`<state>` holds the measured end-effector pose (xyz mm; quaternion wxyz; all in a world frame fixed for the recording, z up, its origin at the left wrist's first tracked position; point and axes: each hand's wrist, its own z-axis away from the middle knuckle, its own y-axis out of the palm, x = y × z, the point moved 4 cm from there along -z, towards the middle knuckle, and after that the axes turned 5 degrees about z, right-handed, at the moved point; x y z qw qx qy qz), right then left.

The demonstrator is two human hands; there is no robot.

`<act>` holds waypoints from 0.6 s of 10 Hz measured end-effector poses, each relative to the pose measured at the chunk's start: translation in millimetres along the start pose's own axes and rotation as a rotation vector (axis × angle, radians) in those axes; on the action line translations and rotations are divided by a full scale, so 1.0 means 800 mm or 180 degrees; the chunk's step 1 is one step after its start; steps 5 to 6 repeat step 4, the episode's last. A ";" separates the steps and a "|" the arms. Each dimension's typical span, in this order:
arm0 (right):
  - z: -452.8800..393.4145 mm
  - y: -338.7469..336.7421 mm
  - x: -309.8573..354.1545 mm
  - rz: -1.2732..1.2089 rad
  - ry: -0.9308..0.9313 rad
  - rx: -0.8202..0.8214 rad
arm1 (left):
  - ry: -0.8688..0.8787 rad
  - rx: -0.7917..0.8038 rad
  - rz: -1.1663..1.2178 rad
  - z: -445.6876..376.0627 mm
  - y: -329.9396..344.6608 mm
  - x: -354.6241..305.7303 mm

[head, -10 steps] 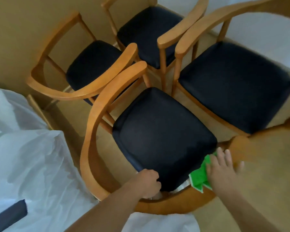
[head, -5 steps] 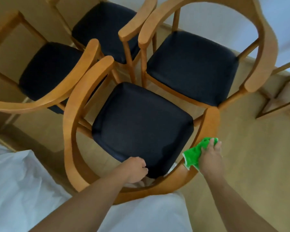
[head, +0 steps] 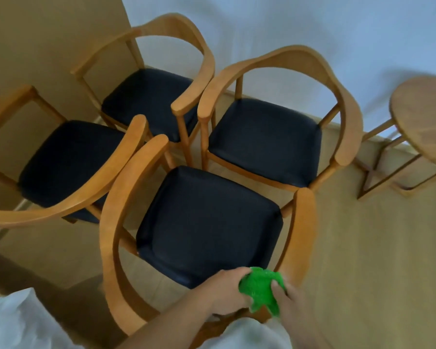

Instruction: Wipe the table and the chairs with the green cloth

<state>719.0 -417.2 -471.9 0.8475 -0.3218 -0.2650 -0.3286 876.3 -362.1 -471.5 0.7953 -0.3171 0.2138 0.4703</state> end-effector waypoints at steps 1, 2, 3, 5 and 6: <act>0.006 -0.004 0.045 -0.0202 0.0033 0.0316 | 0.0196 -0.0203 0.0732 0.016 -0.013 -0.015; 0.015 -0.006 0.080 -0.0597 0.0079 0.0674 | 0.0253 -0.0456 0.1495 0.027 -0.030 -0.015; 0.030 0.001 0.101 -0.0893 0.0219 0.1080 | 0.0357 -0.0712 0.1736 0.035 -0.050 -0.014; 0.034 0.006 0.112 -0.0916 0.0116 0.1038 | 0.0459 -0.0931 0.1817 0.041 -0.070 -0.014; 0.034 0.006 0.112 -0.0916 0.0116 0.1038 | 0.0459 -0.0931 0.1817 0.041 -0.070 -0.014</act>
